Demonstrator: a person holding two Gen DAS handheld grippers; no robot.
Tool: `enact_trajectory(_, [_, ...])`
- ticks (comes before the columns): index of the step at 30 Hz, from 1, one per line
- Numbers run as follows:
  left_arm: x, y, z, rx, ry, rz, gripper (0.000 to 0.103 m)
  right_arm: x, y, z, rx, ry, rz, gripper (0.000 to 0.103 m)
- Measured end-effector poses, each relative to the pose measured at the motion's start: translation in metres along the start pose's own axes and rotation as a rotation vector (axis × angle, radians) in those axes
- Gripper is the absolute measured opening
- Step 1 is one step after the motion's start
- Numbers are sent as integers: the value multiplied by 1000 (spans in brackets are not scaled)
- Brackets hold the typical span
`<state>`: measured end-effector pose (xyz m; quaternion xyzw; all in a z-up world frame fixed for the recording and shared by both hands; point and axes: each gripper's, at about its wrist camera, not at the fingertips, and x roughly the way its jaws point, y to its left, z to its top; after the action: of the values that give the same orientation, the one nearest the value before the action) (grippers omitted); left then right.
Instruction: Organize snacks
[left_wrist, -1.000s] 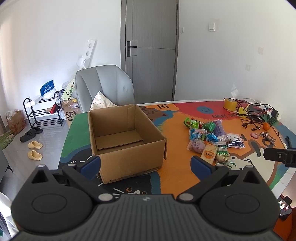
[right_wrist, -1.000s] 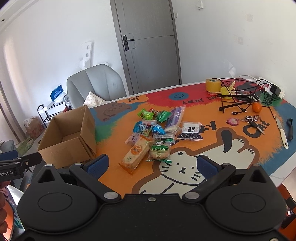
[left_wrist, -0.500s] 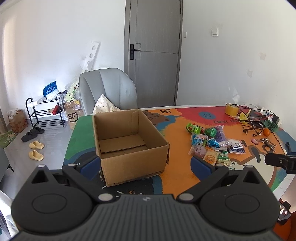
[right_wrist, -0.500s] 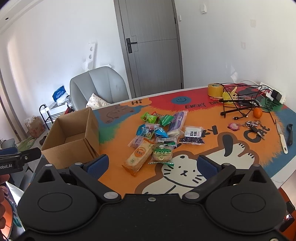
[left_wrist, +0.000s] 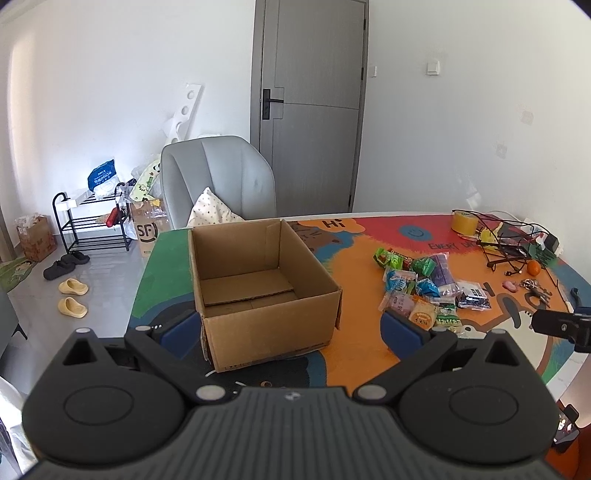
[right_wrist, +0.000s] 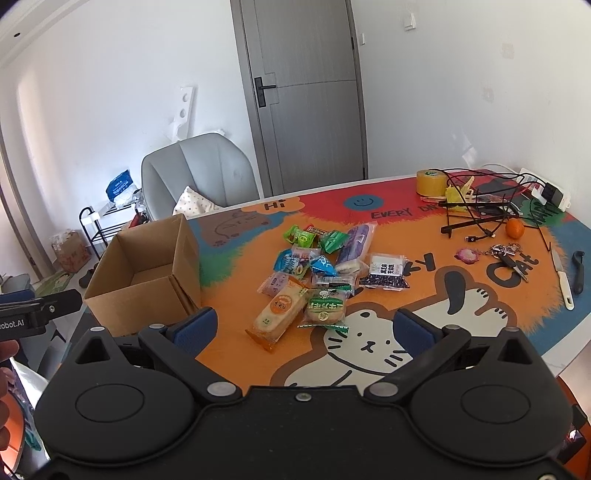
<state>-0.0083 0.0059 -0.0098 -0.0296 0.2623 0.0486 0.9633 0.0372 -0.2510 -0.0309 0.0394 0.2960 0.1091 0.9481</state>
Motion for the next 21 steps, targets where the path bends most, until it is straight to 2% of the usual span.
enact_trajectory(15, [6,-2,-3,0,9,2,103,7,0,-3,-3,13,-8,103])
enact_trajectory(21, [13,-12,-3,33,13,1,103,16,-5,-6,2,23,-20,103])
